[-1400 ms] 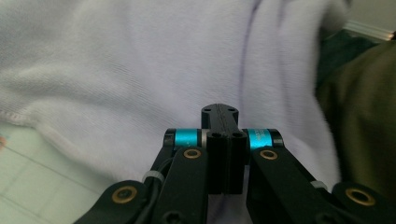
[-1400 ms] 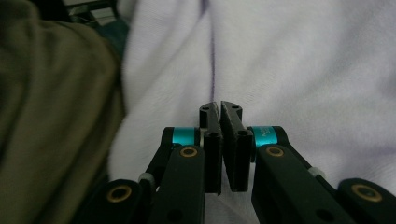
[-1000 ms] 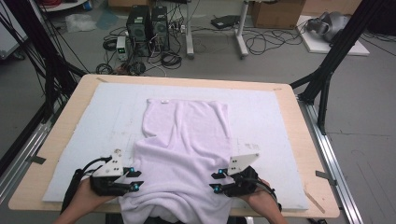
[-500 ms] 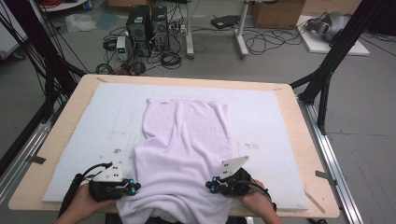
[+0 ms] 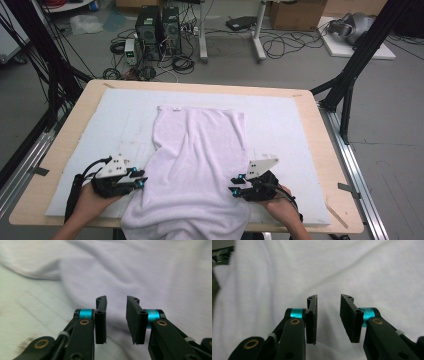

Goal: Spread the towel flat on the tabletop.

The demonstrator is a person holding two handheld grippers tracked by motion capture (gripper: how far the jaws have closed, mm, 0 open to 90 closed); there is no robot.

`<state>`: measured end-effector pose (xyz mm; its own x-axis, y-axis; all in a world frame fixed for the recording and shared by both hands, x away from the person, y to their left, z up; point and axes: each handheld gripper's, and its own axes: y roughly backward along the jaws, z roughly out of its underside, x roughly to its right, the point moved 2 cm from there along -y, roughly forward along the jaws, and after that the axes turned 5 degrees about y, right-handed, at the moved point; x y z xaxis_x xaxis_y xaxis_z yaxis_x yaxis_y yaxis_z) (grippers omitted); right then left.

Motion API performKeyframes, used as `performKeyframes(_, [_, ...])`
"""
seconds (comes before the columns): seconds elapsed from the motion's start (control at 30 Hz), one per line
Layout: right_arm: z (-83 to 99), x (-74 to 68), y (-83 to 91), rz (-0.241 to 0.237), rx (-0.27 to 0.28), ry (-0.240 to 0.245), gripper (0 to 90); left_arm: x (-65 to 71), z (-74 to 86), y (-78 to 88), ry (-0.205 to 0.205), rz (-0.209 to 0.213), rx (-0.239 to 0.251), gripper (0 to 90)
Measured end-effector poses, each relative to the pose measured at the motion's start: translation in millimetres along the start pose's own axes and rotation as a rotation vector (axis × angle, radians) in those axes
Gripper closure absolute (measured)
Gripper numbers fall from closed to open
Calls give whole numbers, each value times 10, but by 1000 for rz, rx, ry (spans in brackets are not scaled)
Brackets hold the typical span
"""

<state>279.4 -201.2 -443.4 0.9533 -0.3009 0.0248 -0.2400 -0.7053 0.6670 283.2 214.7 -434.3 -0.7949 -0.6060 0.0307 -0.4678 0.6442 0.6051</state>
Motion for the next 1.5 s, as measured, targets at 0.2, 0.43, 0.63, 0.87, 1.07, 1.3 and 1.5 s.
performKeyframes(0.2, [56,117,-21,30,-19,-26,642,-243,-29,-260,92,-7,-54,590])
performKeyframes(0.43, [59,133,-134,22,-49,-27,642,-202,-58,-324,62,-13,-93,859])
performKeyframes(0.63, [78,123,-111,28,-47,-28,642,-209,-17,61,83,-33,-25,841])
performKeyframes(0.87, [81,200,30,70,-4,-46,665,-236,9,146,82,-33,-12,669])
performKeyframes(1.07, [91,267,46,88,-18,-64,659,-418,-107,-129,111,-27,-14,801])
performKeyframes(1.3, [99,305,24,99,-21,-61,649,-422,-94,-423,112,-26,-105,734])
performKeyframes(1.5, [115,329,90,114,-6,-76,646,-477,-85,-281,104,-123,-99,868])
